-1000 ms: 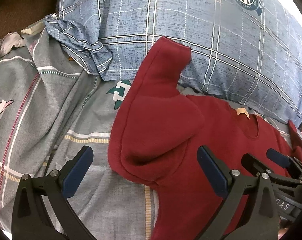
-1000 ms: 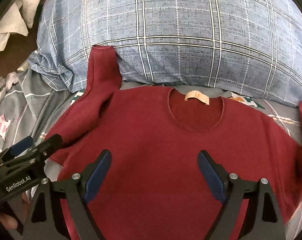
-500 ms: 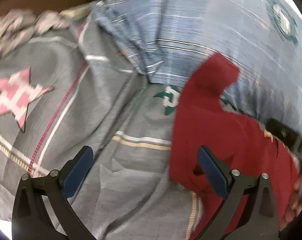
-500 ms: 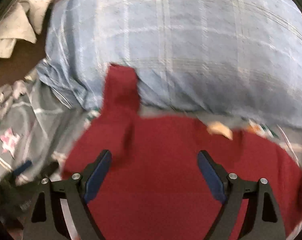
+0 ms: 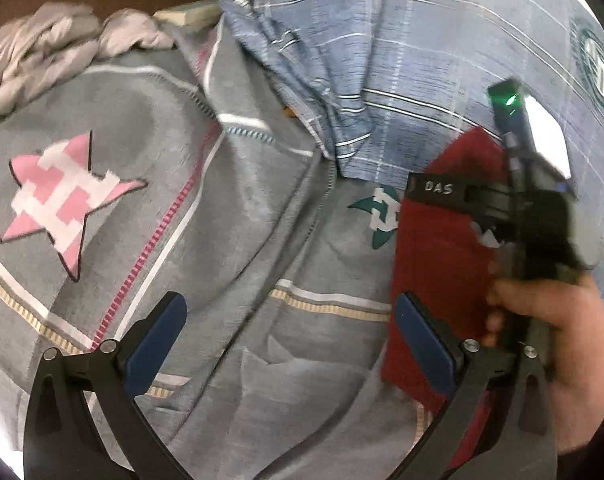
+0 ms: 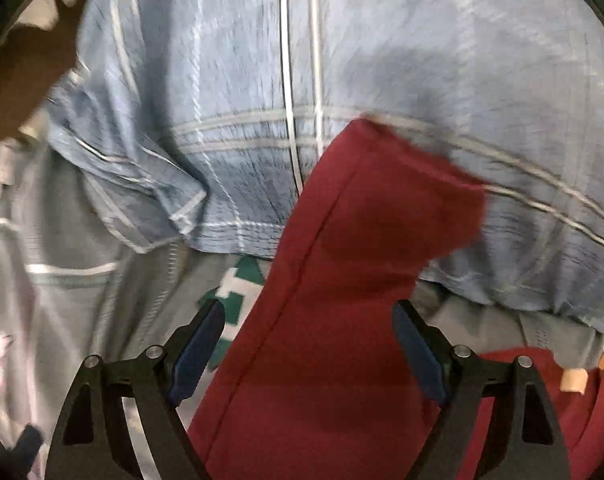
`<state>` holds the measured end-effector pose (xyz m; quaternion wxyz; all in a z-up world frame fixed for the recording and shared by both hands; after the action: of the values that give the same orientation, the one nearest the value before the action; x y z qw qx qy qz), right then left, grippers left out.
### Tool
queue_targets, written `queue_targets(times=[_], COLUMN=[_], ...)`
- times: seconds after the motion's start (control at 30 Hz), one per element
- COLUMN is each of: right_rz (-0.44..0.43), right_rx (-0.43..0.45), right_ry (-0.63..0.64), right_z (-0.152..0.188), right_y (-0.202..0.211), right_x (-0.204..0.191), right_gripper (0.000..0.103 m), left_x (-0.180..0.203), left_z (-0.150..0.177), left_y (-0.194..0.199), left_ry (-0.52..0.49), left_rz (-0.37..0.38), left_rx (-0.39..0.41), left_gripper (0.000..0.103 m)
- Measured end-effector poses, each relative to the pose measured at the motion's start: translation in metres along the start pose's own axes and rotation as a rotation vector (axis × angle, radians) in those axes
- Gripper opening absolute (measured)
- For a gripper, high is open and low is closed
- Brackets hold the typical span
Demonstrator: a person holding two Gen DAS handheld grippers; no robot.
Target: Fold small clothes
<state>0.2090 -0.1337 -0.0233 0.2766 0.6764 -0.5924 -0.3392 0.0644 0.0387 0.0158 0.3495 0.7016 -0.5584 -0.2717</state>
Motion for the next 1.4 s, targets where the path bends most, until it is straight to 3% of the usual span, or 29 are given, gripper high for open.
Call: queue_targets(times=[0.07,0.13,0.23,0.27,0.3,0.33,0.43,0.5,0.57,0.6,0.67,0.7,0.73,0.87,0.97,1.03,1.07,1.13,1.23,1.4], right_rz=[0.029,0.053,0.052,0.04,0.018,0.01,-0.085,-0.081,-0.081,-0.082,-0.079,-0.084,-0.089,-0.104,-0.024,0.033,0.03,-0.01,-0.112,-0.181], right_rx=[-0.02,-0.055,-0.012,-0.008,-0.002,0.005,0.068,0.107,0.094,0.093,0.095,0.092,0.091,0.02,-0.044,-0.014,-0.009,0.0,0.06,0.164], right_ry=[-0.013,-0.016,0.01,0.01,0.007,0.0,-0.005,0.001,-0.014,-0.02,-0.021,-0.021,-0.027,-0.02,-0.004,0.033,0.055,0.049,-0.012,-0.047], right_z=[-0.002,-0.001,-0.005,-0.006,-0.006,-0.007,-0.005,-0.003,0.002,0.003,0.007,0.009,0.012,0.015,0.011,0.008,0.008,0.007,0.005,0.014], right_y=[-0.016,-0.036,-0.038,-0.037,-0.032,-0.026,0.012,0.037,0.049,0.051,0.051,0.047,0.041,0.001,-0.038,-0.046,-0.047,-0.039,-0.001,0.074], right_x=[0.002,0.006,0.006,0.006,0.007,0.009,0.009,0.016,0.023,0.024,0.025,0.022,0.018,-0.009,-0.019,-0.02,-0.022,-0.021,-0.009,0.018], right_gripper=[0.081,0.063,0.054,0.042,0.01,0.0,0.0,0.0,0.001,0.009,0.034,0.063,0.07,0.067,0.063,0.042,0.035,0.003,0.003,0.003], left_x=[-0.002,-0.001,0.001,0.0,-0.001,-0.002,-0.006,-0.009,-0.008,-0.007,-0.004,-0.003,-0.003,-0.006,-0.006,-0.005,-0.005,-0.003,-0.005,-0.003], left_z=[0.0,0.0,0.0,0.0,0.0,-0.002,-0.005,-0.005,-0.004,-0.003,-0.001,-0.001,0.0,-0.003,-0.006,-0.006,-0.006,-0.006,-0.007,-0.006], left_y=[-0.001,-0.001,-0.003,-0.002,-0.003,-0.003,-0.002,0.001,0.006,0.007,0.007,0.006,0.005,0.004,0.0,-0.003,-0.005,-0.005,-0.001,0.004], left_ry=[0.027,0.025,0.0,-0.001,0.0,0.007,0.034,0.057,0.061,0.056,0.047,0.045,0.043,0.053,0.057,0.054,0.051,0.043,0.048,0.064], left_rz=[0.024,0.024,0.01,0.009,0.008,0.005,0.005,0.022,0.03,0.022,0.016,0.019,0.02,0.023,0.022,0.016,0.018,0.021,0.005,0.02], left_rx=[-0.011,-0.006,-0.007,-0.006,-0.004,-0.002,0.0,0.0,0.004,0.007,0.001,-0.008,-0.015,-0.013,-0.009,-0.014,-0.018,-0.019,0.002,0.008], left_gripper=[0.103,0.103,0.103,0.103,0.103,0.103,0.103,0.103,0.103,0.103,0.103,0.103,0.103,0.103,0.103,0.103,0.103,0.103,0.103,0.103])
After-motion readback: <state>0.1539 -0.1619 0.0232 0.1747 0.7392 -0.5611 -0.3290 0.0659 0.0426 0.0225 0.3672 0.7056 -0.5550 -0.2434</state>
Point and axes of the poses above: each gripper's, at about its wrist camera, not at the fingertips, and y roughly against the way its jaws point, x to its right, z to its underside, the point moved 6 cm from there along -y, roughly the way its jaws point, and after that the axes turned 7 degrees about -z, right-handed, at the moved point
